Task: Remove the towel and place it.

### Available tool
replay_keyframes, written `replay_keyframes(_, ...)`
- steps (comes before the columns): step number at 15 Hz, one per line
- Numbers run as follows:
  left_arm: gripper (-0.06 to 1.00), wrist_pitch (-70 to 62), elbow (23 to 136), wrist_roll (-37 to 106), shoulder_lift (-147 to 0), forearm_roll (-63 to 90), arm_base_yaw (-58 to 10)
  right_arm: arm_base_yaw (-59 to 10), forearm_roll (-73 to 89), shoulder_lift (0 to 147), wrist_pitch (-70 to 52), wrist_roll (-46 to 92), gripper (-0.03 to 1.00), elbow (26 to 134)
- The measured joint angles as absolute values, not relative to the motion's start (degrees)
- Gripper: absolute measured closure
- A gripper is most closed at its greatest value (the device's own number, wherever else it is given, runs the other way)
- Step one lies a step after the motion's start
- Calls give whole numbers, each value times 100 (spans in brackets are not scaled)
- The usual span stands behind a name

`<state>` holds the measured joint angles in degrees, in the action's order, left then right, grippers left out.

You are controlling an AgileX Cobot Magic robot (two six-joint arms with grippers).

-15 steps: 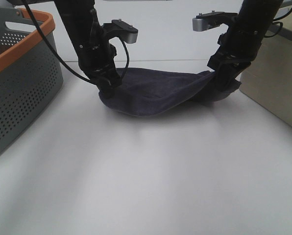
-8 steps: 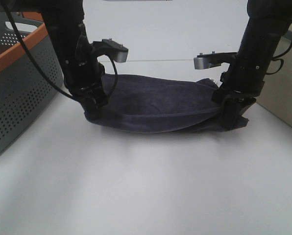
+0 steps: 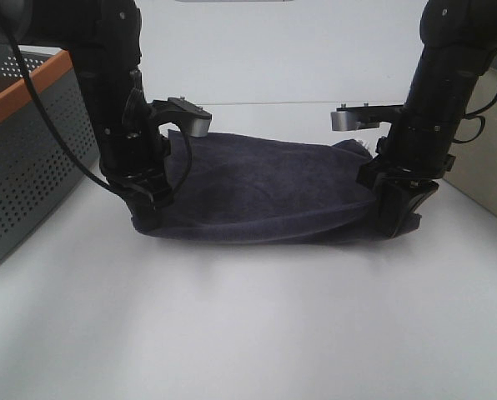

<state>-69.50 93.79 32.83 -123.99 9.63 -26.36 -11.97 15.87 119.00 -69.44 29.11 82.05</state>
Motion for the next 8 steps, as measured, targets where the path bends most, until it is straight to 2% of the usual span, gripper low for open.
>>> replay_keyframes(2,87,-6950,9379,3283,-12399,974,-2636,-1197,1587,11900,-6944,2859,85,8205)
replay_keyframes(3,77,-6950,9379,3231,-12399,974,-2636,-1197,1587,11900,-6944,2813,78,8205)
replay_keyframes(6,39,-6950,9379,2836,-12399,974,-2636,-1197,1599,11900,-6944,2315,46,8205)
replay_keyframes(7,31,-6950,9379,2641,-12399,974,-2636,-1197,1604,11900,-6944,2091,38,8205)
replay_keyframes(8,27,-6950,9379,2527,-12399,974,-2636,-1197,1604,11889,-6944,1874,31,8205)
